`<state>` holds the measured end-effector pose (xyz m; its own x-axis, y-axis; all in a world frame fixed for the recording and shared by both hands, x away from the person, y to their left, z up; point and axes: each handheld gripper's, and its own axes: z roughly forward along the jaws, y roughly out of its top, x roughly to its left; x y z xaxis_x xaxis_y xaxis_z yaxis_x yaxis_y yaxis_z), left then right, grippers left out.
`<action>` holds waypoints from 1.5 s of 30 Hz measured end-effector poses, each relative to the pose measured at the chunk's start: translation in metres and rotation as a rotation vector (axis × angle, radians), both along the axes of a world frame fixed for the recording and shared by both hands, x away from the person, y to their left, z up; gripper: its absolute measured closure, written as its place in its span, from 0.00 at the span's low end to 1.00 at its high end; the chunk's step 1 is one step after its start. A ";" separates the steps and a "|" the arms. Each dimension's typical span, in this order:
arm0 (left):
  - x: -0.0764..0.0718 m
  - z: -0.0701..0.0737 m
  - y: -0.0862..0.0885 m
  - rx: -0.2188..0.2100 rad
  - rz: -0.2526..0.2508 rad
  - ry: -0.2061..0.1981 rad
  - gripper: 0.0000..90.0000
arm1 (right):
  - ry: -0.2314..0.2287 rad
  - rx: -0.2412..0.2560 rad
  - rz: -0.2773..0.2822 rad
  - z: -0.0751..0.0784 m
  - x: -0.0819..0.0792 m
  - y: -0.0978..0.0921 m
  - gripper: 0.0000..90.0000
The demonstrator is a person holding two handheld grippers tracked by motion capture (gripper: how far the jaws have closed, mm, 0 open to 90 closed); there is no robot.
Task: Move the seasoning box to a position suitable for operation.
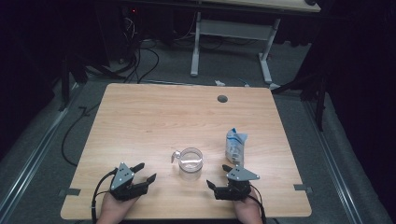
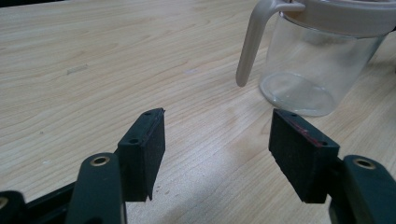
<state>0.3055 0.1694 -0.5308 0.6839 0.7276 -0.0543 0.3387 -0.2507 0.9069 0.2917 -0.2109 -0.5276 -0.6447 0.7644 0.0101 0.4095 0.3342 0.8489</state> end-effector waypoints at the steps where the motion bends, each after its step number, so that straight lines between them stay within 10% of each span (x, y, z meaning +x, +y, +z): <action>1: 0.000 0.000 0.000 0.002 -0.001 0.000 0.41 | 0.001 0.000 0.000 0.000 0.000 0.000 0.17; 24: 0.002 0.000 -0.003 0.033 -0.012 0.027 0.43 | -0.001 -0.002 -0.002 0.000 0.000 0.000 0.17; 45: 0.003 0.012 -0.022 -0.052 -0.015 0.120 0.82 | 0.018 0.004 0.000 0.000 0.002 0.000 0.17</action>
<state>0.3085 0.1477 -0.5187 0.6812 0.7111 -0.1739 0.4423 -0.2106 0.8718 0.2932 -0.2112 -0.5277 -0.6441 0.7645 0.0248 0.4249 0.3306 0.8427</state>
